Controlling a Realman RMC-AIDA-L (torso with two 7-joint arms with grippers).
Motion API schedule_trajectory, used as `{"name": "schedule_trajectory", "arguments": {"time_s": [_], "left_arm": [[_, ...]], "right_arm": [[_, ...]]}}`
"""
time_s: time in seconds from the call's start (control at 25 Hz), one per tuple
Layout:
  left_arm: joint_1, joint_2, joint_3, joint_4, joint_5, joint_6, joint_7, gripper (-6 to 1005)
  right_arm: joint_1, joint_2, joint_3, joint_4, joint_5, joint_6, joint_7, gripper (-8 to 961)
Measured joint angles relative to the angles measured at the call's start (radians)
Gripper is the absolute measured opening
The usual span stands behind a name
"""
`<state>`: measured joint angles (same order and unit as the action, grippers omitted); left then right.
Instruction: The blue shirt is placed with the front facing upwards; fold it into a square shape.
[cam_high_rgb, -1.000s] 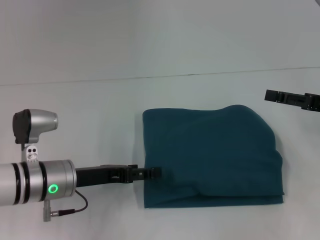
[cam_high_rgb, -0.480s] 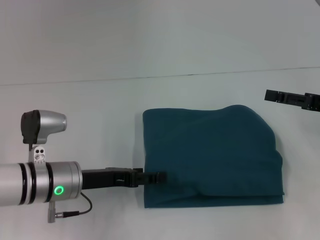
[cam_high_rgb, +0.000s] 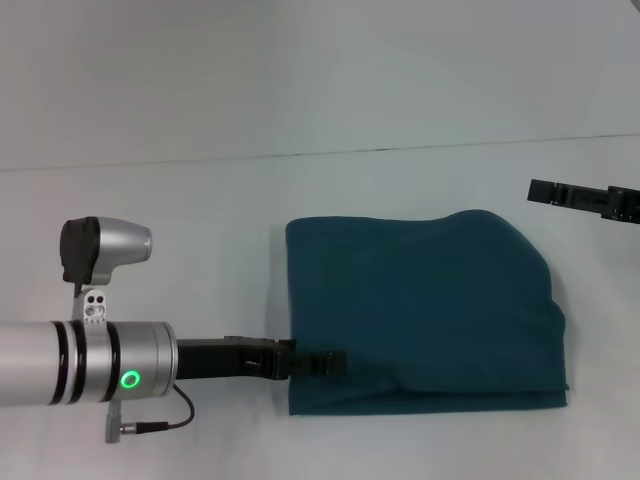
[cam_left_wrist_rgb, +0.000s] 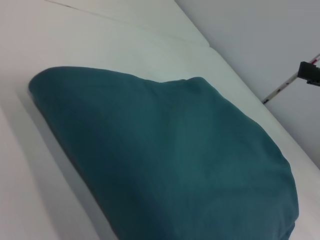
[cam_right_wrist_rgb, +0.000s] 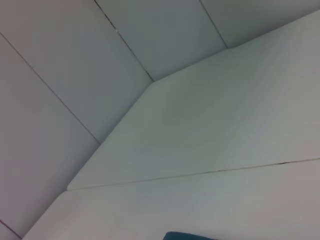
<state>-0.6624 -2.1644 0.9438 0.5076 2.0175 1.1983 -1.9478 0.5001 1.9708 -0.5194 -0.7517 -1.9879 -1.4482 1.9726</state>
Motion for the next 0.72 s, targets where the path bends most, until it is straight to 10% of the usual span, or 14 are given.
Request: {"name": "schedule_trajectory", "arguments": {"time_s": [0.72], "left_arm": [[-0.009, 0.004, 0.016, 0.003, 0.003, -0.029, 0.003, 749]], "right_arm": [[0.003, 0.001, 0.001, 0.000, 0.000, 0.002, 0.000, 931]]}}
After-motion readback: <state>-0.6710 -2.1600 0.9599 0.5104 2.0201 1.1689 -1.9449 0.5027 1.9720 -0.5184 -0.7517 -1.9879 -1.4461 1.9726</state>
